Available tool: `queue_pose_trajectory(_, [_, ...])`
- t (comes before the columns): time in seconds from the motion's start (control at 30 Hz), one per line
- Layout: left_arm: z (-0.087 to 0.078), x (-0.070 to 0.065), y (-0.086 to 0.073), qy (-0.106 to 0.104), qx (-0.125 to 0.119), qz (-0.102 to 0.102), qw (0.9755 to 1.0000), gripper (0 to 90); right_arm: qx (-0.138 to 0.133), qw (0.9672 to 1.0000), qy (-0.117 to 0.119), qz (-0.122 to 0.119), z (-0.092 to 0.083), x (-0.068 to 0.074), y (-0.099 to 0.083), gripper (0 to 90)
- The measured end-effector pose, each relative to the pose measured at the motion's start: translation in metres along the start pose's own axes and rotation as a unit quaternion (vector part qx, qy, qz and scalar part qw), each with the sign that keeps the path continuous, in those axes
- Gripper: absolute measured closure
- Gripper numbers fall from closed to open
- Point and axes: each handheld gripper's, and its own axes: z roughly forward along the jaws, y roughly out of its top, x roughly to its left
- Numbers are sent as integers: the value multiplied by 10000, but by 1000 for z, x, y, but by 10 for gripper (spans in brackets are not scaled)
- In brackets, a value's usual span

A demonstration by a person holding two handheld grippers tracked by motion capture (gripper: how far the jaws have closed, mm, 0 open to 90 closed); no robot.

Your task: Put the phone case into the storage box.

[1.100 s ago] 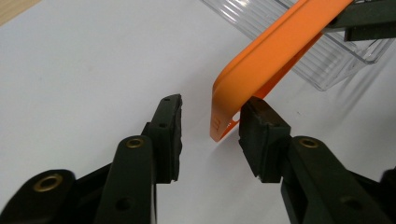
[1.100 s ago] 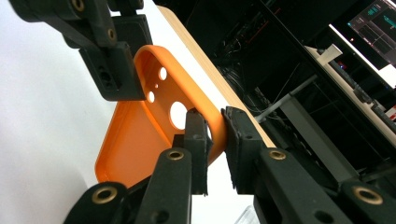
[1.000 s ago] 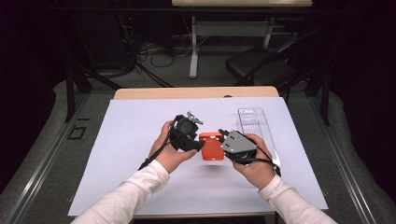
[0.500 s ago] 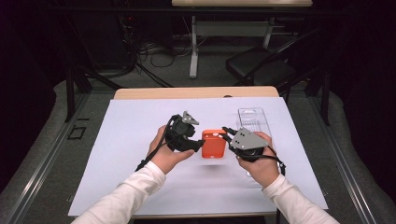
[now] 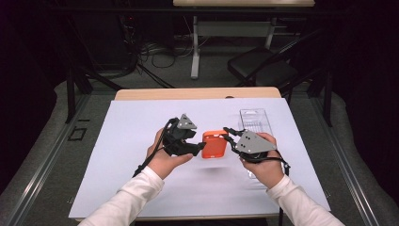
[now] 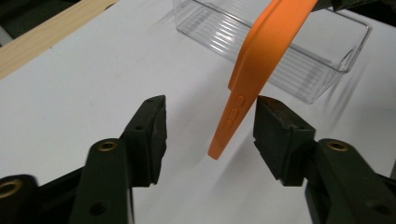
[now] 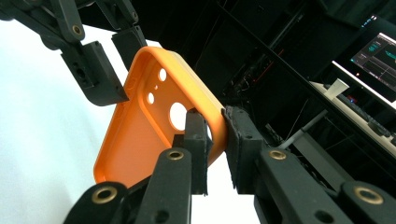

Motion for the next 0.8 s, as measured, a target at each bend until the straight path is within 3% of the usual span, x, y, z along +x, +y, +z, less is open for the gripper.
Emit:
queue_pose_trajectory(0.1, [-1, 3, -1, -206, -57, -175, 9996, 393, -28, 10000, -11, -23, 0, 0, 0, 800])
queue_pose_trajectory(0.2, [-2, 4, -2, -319, -172, -223, 9991, 363, -57, 10000, -21, -29, -1, -1, 0, 800])
queue_pose_trajectory(0.27, [-3, 5, -3, -444, -105, -262, 9986, 335, -64, 10000, -20, -39, -1, -1, 0, 801])
queue_pose_trajectory(0.6, [-8, 10, -10, -476, -210, -364, 9980, 244, -105, 9999, -64, -67, -3, -3, -2, 801])
queue_pose_trajectory(0.7, [-7, 12, -13, -465, -37, -469, 9978, 243, -107, 9999, -69, -74, -4, -4, -2, 801])
queue_pose_trajectory(0.8, [-8, 12, -16, -493, -53, -465, 9977, 243, -110, 9999, -80, -91, -5, -5, -2, 800])
